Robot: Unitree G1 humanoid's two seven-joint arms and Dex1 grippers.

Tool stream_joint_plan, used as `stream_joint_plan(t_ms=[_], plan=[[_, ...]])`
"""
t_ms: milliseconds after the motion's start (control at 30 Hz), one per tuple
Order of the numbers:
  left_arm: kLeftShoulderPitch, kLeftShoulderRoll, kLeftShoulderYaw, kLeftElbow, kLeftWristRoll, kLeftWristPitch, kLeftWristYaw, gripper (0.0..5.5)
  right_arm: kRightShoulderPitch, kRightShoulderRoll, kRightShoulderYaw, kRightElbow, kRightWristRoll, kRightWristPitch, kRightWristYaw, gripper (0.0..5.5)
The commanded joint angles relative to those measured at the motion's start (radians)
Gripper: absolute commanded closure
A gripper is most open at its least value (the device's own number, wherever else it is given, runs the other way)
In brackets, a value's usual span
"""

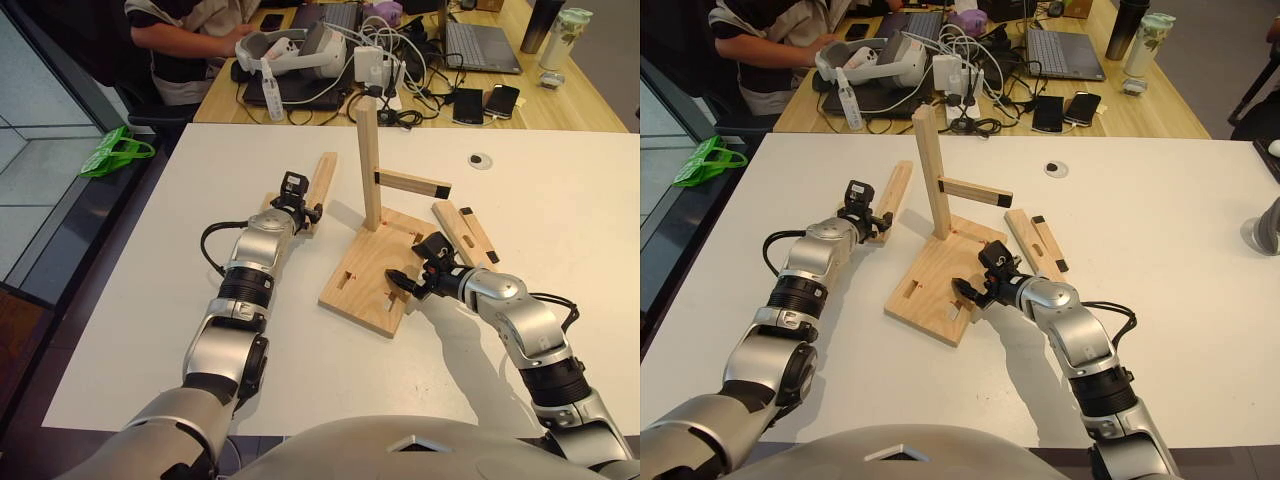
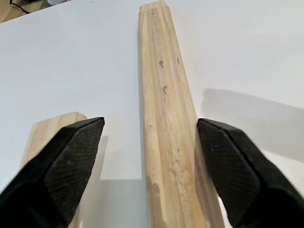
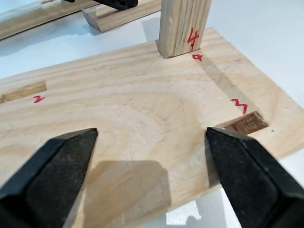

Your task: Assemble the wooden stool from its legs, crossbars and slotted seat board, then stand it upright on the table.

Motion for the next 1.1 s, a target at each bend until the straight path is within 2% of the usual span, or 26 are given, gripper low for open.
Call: stream_joint_plan(t_ms=[33, 167, 500, 700, 800, 1100], plan=[[0.029, 0.014, 0.009, -0.08, -0.035, 0.075, -0.065, 1.88, 0.01, 0.001, -0.006, -0.005, -0.001, 0.025, -0.006, 1.25], [0.051, 0.038, 0.004, -0.147, -0.038, 0.147, -0.098, 1.88, 0.011, 0.003, -0.011, -0.011, 0.001, 0.032, -0.01, 1.25], [0.118, 0.082, -0.037, -0.181, -0.019, 0.181, -0.139, 3.47, -0.012, 0.013, -0.026, -0.027, 0.001, 0.048, -0.013, 1.25], [0.136, 0.109, -0.044, -0.186, -0.003, 0.13, -0.153, 3.47, -0.019, 0.013, -0.034, -0.039, 0.004, 0.053, -0.013, 1.25], [0.135, 0.149, -0.048, -0.281, -0.002, 0.137, -0.19, 3.47, -0.024, 0.008, -0.045, -0.053, 0.009, 0.059, -0.009, 1.25], [0.105, 0.406, -0.04, -0.71, -0.044, 0.264, -0.431, 3.47, -0.088, -0.032, -0.142, -0.119, 0.067, 0.073, 0.033, 1.25]])
